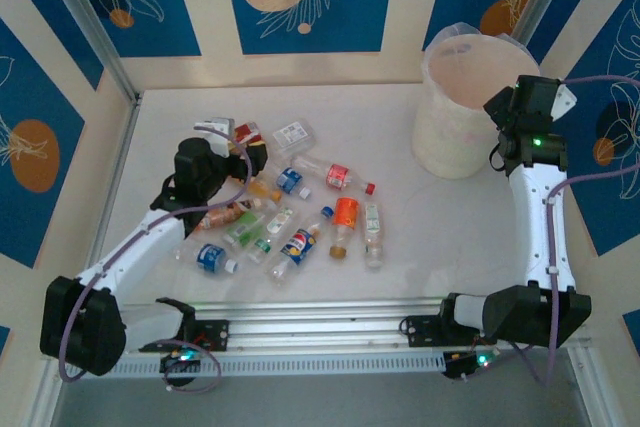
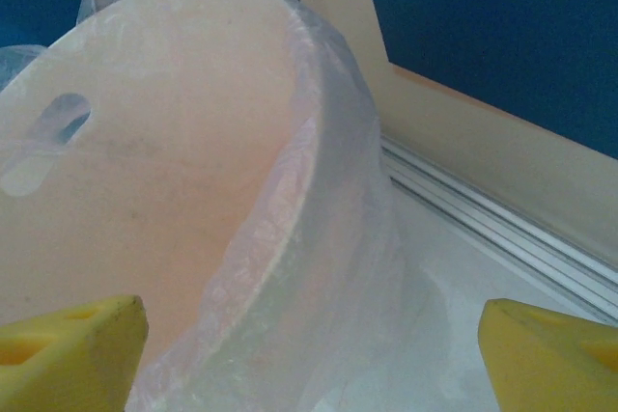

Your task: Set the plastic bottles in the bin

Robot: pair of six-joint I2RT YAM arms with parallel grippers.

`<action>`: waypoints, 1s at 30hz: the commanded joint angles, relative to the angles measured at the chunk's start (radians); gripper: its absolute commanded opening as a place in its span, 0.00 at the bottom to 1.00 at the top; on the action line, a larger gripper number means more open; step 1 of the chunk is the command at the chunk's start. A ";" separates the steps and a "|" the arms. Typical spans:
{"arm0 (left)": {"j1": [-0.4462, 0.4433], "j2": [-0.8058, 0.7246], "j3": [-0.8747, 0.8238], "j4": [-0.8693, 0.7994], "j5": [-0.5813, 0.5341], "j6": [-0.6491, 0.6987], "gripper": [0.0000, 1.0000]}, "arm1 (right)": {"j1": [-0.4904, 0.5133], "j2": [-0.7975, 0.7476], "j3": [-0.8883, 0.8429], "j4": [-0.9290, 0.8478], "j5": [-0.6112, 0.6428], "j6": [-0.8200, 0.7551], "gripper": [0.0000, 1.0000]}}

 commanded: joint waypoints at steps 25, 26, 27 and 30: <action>-0.029 0.056 0.091 -0.024 -0.003 0.016 1.00 | 0.053 0.080 -0.064 0.066 0.071 0.055 0.88; -0.029 0.060 0.094 -0.024 -0.002 0.016 1.00 | 0.055 0.076 -0.064 0.061 0.071 0.059 0.88; -0.030 0.062 0.096 -0.024 -0.002 0.016 1.00 | 0.057 0.072 -0.063 0.056 0.071 0.061 0.88; -0.032 0.076 0.111 -0.021 -0.006 0.009 1.00 | 0.068 0.059 -0.068 0.046 0.073 0.059 0.88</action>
